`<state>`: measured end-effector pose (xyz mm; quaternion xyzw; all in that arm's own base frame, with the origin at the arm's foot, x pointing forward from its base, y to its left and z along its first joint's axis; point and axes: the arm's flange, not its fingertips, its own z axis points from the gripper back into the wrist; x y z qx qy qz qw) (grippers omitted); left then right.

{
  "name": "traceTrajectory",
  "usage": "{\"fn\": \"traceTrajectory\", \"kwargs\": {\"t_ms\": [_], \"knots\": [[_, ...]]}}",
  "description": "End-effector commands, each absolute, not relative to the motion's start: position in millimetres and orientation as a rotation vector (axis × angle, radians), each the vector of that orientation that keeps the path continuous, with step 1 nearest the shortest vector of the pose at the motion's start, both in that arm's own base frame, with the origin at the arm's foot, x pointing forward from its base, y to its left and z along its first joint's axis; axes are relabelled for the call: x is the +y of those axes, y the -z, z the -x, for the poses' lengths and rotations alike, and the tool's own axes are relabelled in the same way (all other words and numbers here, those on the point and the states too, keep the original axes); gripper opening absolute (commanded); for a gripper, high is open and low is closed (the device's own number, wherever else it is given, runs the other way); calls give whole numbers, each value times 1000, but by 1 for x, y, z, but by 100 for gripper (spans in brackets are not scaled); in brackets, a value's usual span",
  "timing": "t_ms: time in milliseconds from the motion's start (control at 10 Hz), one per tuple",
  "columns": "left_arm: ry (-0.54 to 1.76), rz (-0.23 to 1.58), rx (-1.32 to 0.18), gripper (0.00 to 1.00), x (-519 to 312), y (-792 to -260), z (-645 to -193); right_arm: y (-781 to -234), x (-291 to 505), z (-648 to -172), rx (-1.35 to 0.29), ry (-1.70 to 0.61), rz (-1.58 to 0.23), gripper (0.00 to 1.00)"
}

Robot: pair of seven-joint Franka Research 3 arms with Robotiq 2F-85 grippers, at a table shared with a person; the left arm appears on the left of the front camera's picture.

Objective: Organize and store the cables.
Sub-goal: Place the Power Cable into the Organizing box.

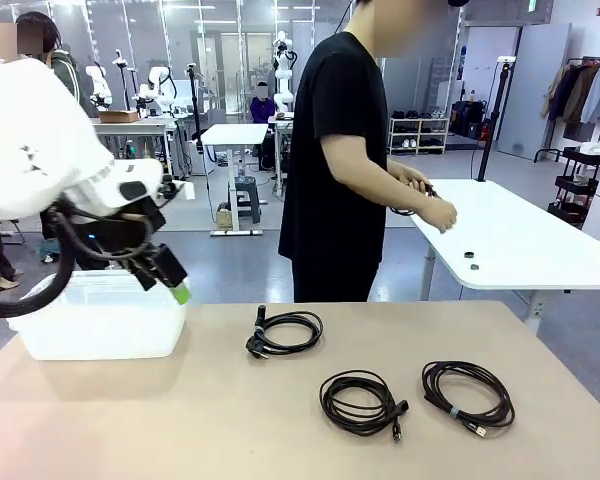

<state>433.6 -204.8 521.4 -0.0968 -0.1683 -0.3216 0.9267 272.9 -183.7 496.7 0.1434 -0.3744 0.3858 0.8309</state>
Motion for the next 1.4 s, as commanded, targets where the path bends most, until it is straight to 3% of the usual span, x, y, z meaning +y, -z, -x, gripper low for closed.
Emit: {"fn": "traceTrajectory", "kwargs": {"t_ms": [0, 1000, 1300], "knots": [[566, 129, -403, 100, -232, -511, -462, -497, -186, -272, -801, -836, -308, 100], [539, 143, -385, 100, -249, -488, -473, -497, -186, -272, -801, -836, -308, 100], [358, 145, -260, 100, -313, -462, -510, -497, -186, -272, -801, -836, -308, 100]]}}
